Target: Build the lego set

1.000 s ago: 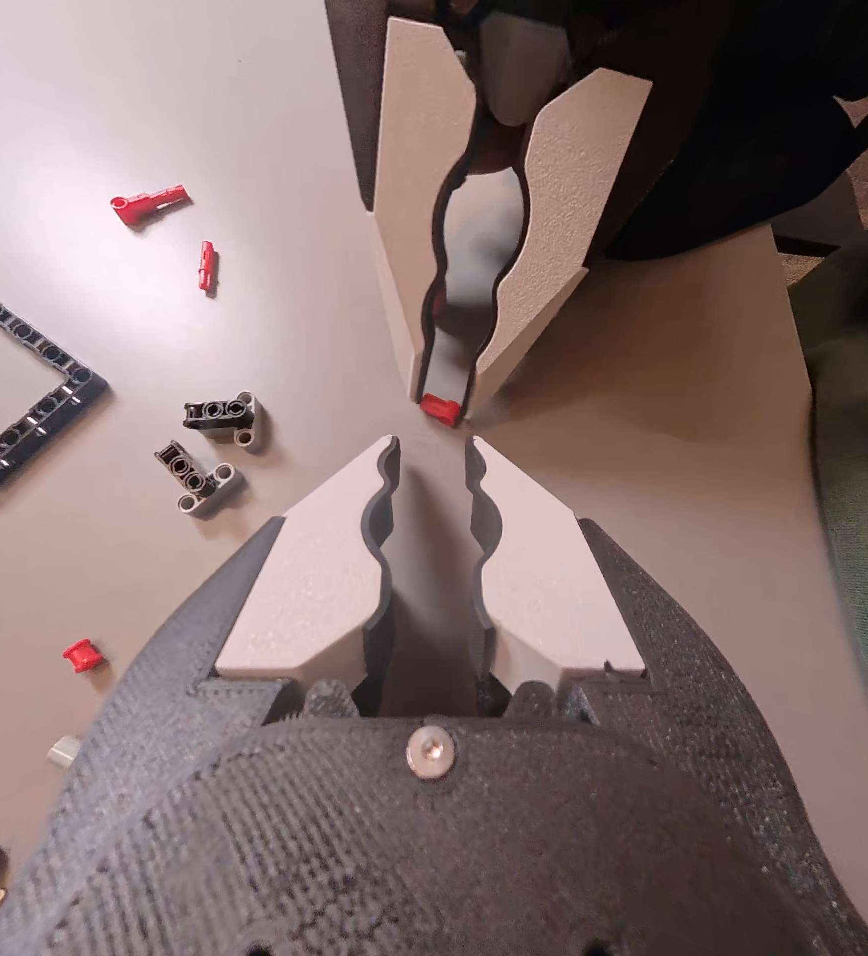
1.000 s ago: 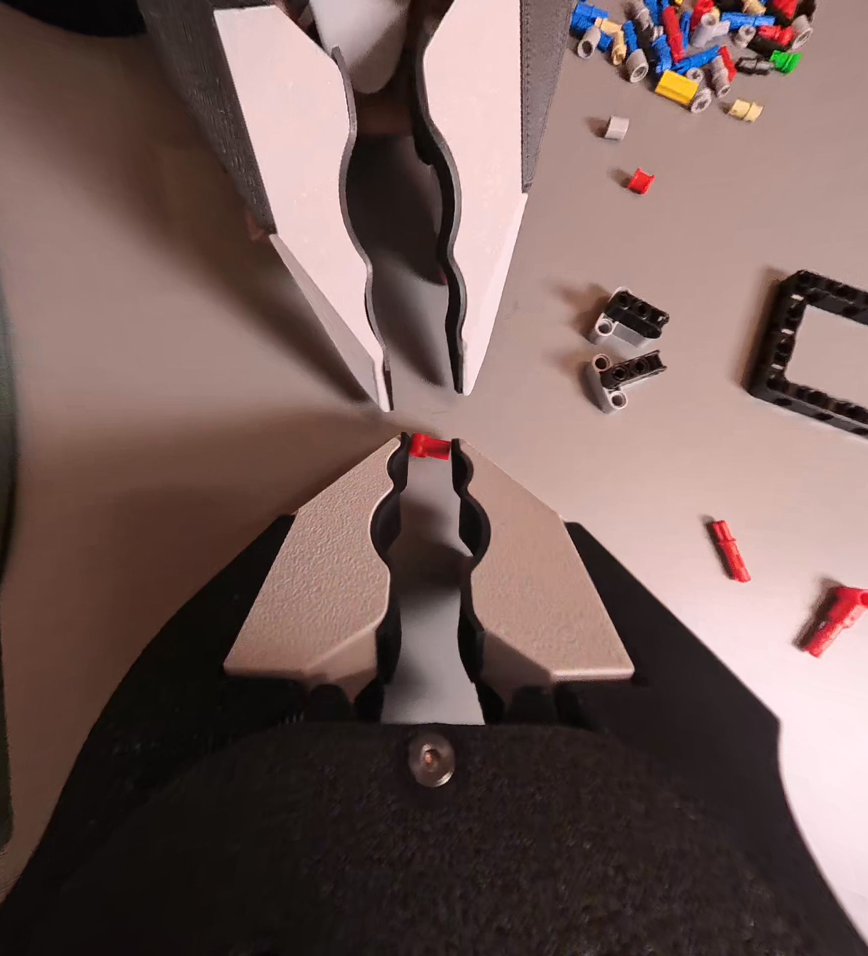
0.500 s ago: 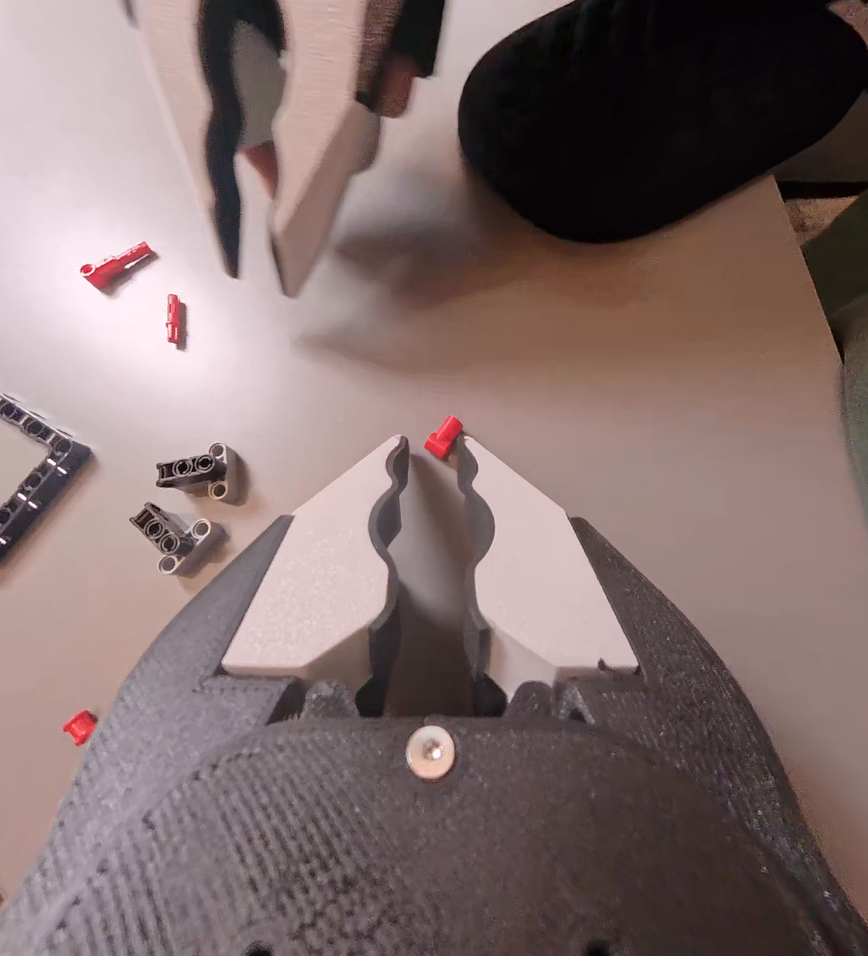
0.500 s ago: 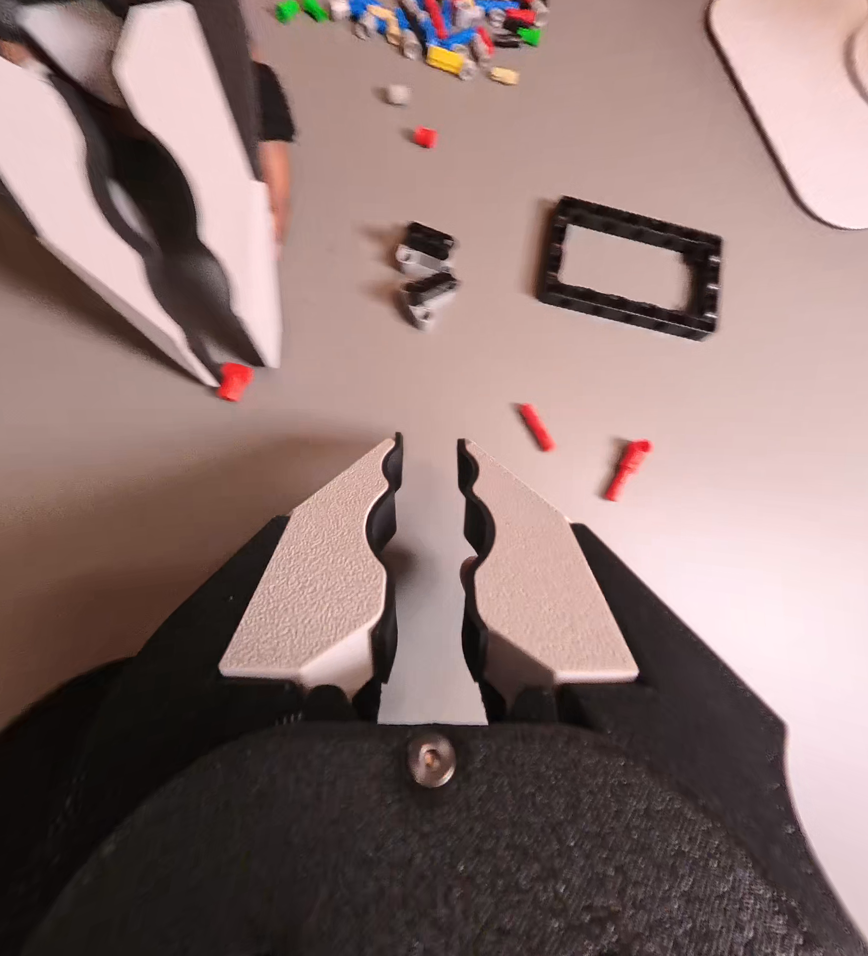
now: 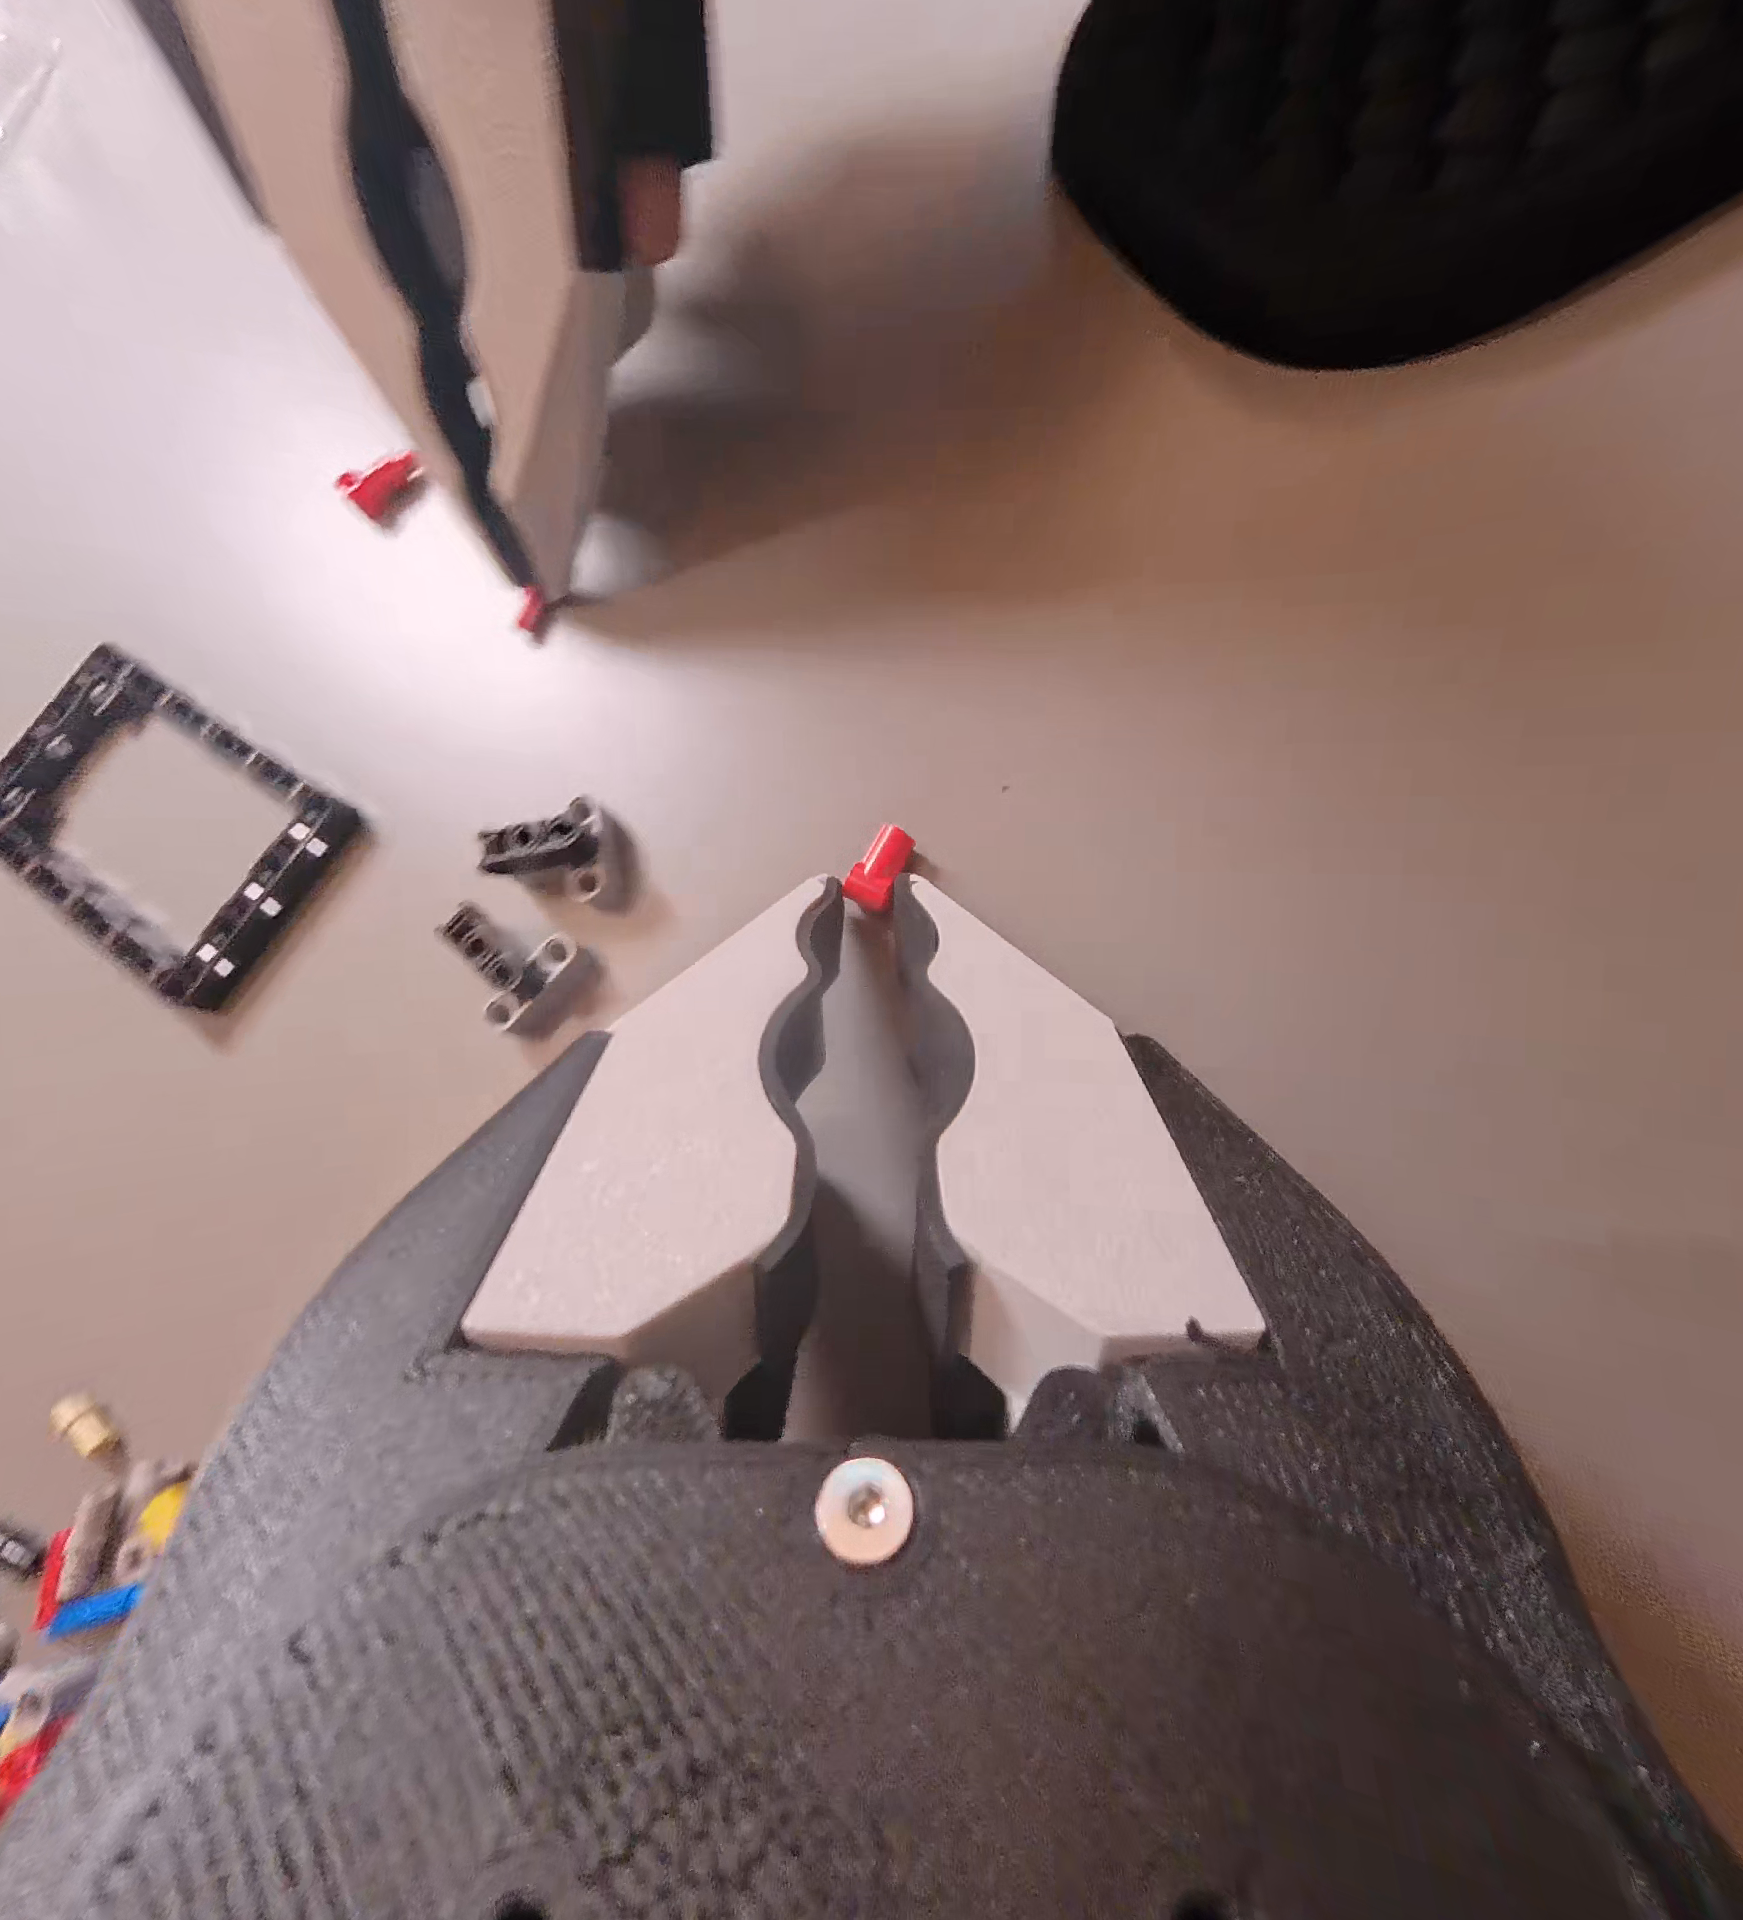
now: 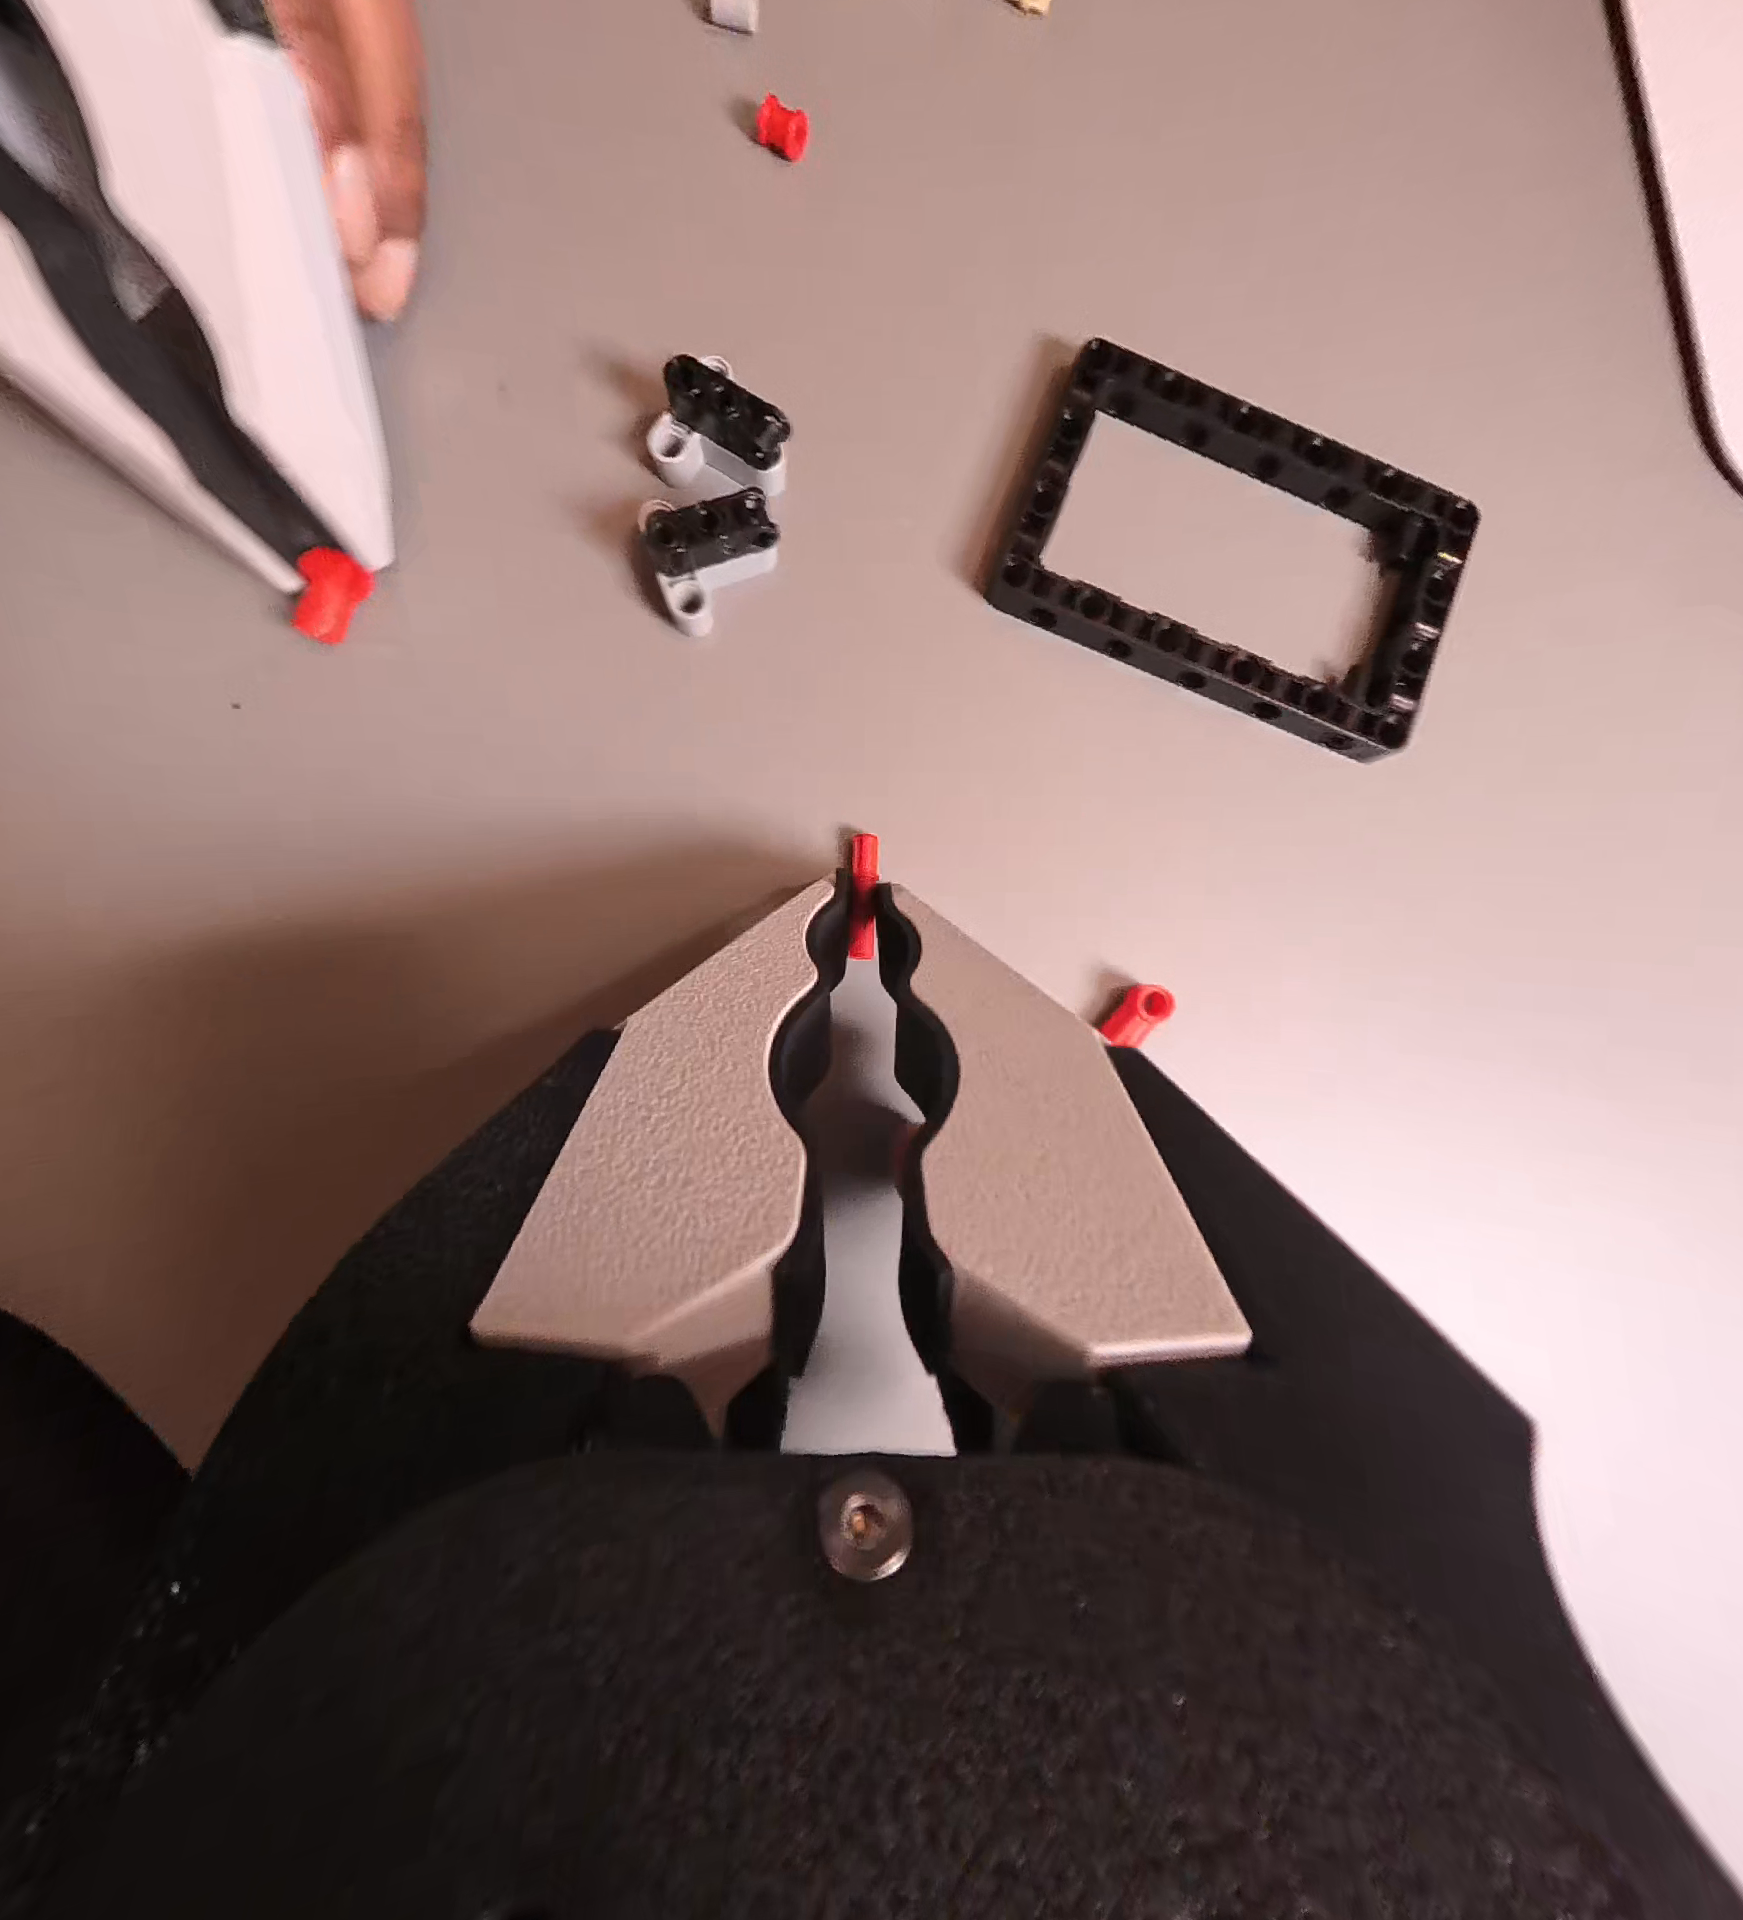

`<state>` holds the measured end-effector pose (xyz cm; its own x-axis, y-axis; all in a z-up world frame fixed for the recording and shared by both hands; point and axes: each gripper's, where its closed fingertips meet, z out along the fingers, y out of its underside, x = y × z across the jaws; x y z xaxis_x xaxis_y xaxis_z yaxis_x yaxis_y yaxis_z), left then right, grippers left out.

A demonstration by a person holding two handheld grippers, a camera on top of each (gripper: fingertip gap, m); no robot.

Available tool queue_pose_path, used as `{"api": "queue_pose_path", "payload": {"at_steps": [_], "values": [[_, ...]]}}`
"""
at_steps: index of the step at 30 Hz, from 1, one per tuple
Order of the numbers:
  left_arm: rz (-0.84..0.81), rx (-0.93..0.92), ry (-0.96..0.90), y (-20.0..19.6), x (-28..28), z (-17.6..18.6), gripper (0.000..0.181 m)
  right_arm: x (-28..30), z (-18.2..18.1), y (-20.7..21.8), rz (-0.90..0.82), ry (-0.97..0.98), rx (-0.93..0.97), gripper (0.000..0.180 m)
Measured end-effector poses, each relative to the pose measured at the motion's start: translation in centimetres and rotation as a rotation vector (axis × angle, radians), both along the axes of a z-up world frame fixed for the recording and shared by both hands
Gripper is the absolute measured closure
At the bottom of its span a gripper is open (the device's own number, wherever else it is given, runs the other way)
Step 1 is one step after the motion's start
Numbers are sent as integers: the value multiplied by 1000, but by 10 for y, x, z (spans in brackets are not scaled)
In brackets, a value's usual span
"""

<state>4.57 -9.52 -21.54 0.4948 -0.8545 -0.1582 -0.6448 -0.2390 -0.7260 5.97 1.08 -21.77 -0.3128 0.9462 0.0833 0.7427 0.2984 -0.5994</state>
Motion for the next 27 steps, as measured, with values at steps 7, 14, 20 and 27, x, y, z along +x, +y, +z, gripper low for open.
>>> {"api": "queue_pose_path", "payload": {"at_steps": [7,14,20,27], "values": [[95,-54,-154,11,-20,18,163,5,12,-51,71,114,9,178],[80,-196,-539,6,0,58,163,-2,51,-102,134,304,60,178],[30,-196,-524,-4,12,60,170,-7,62,-112,146,322,87,178],[4,-169,-537,-7,13,66,177,-10,66,-114,136,346,100,178]]}}
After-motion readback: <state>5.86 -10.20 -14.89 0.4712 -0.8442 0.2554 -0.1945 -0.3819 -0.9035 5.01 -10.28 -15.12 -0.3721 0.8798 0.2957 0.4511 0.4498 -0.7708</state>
